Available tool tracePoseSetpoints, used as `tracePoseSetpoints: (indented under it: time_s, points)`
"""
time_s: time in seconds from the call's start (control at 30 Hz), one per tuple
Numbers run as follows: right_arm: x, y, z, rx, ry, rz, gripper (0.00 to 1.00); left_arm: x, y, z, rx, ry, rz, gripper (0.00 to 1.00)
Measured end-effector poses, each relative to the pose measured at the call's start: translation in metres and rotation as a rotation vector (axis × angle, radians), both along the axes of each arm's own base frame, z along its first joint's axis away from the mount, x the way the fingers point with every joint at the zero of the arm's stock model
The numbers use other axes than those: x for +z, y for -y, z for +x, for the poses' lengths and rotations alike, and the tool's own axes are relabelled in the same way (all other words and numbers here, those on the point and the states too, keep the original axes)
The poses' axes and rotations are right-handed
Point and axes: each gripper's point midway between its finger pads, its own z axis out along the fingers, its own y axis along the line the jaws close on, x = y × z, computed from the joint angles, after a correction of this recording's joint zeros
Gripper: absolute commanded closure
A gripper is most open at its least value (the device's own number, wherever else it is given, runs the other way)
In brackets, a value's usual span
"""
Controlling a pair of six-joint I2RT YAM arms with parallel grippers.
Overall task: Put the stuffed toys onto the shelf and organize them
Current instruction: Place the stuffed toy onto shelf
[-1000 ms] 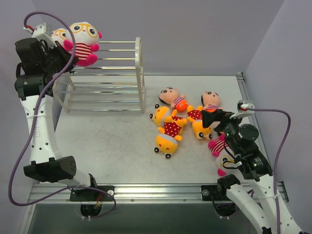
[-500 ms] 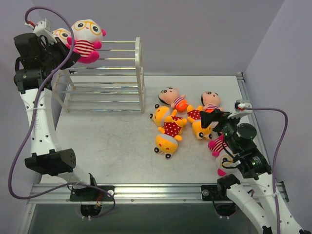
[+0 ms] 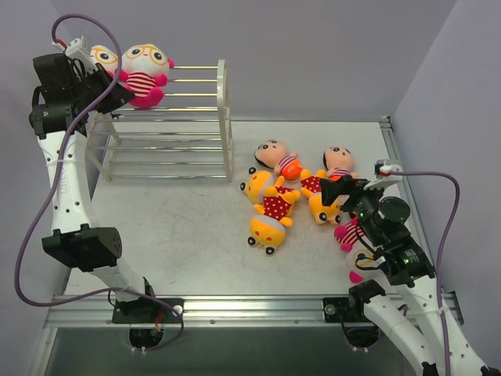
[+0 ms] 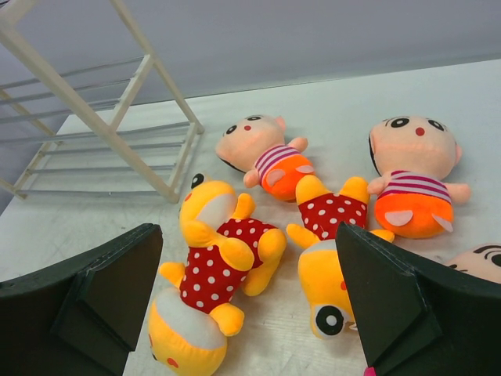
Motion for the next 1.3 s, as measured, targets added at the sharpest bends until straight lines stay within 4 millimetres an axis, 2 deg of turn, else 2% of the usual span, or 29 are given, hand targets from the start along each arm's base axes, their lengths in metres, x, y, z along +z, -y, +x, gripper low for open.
tracePoseSetpoints:
  time_s: [0.17, 0.57, 0.67, 0.8, 1.07, 1.3]
  points:
    - [0.000, -0.001, 0.000, 0.003, 0.000, 0.000, 0.01, -0.008, -0.001, 0.004, 0.000, -0.025, -0.005, 0.92]
    - [-0.001, -0.002, 0.000, 0.006, -0.002, -0.001, 0.01, 0.000, -0.001, 0.002, 0.002, -0.014, 0.003, 0.67]
    - [-0.001, -0.002, 0.000, 0.006, -0.002, -0.001, 0.01, 0.000, -0.002, 0.001, 0.006, -0.015, 0.005, 0.66]
    - [-0.001, -0.002, 0.000, 0.006, -0.003, -0.001, 0.01, 0.000, -0.004, 0.002, 0.012, -0.013, 0.013, 0.59]
    - [-0.001, -0.002, 0.000, 0.006, -0.004, -0.002, 0.02, 0.002, -0.011, 0.003, 0.050, -0.005, 0.041, 0.54]
    - [-0.001, -0.002, 0.000, 0.006, -0.004, -0.002, 0.02, 0.002, -0.016, 0.005, 0.075, -0.003, 0.049, 0.37]
